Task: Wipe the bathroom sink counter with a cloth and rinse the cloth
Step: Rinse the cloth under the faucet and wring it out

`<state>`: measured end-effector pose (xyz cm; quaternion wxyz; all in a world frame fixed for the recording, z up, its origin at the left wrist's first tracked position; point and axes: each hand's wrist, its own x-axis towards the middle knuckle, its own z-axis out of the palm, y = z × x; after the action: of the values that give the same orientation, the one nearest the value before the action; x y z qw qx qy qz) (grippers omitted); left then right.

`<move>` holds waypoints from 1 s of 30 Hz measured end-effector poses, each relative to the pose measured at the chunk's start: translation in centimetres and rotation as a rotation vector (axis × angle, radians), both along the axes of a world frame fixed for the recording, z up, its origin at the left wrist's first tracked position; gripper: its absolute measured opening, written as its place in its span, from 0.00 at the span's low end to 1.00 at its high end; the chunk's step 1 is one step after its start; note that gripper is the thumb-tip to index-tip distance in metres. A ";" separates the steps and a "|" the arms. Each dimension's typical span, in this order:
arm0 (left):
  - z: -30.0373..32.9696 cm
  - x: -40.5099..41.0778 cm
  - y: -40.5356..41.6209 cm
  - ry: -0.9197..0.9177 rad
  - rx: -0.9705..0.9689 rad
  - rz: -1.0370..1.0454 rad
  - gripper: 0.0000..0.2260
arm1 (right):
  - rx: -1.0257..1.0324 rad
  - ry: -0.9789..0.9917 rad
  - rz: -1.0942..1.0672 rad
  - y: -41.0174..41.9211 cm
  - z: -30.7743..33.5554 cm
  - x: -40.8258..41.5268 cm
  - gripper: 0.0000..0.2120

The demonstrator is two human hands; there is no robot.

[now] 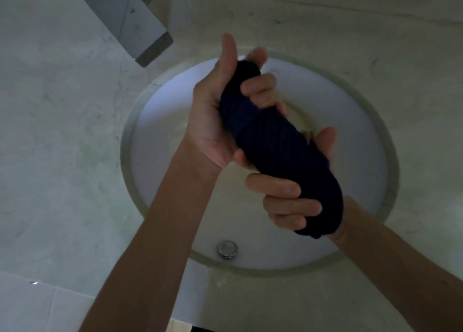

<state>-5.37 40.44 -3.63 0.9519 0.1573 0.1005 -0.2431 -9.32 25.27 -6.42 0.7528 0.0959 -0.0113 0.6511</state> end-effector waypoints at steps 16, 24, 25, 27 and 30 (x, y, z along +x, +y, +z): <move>-3.8 4.9 -2.5 0.168 1.280 -0.212 0.10 | -1.650 -1.060 -0.070 2.1 -1.4 2.5 0.13; -6.0 5.4 -2.3 0.036 1.658 -0.199 0.09 | -1.673 -1.088 -0.162 3.9 -4.0 2.7 0.22; -6.2 5.3 -2.3 0.034 1.663 -0.195 0.09 | -1.677 -1.083 -0.177 4.0 -4.2 2.6 0.23; -6.6 5.3 -2.4 0.045 1.666 -0.196 0.09 | -1.692 -1.052 -0.179 4.4 -4.2 2.3 0.23; -7.1 5.6 -1.7 0.159 1.594 -0.199 0.06 | -1.668 -0.891 -0.096 4.8 -3.7 2.5 0.16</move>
<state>0.20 38.70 -10.73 0.5173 0.7793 0.2968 -0.1922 -6.78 30.07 -10.13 0.5309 -0.7313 0.1675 0.3942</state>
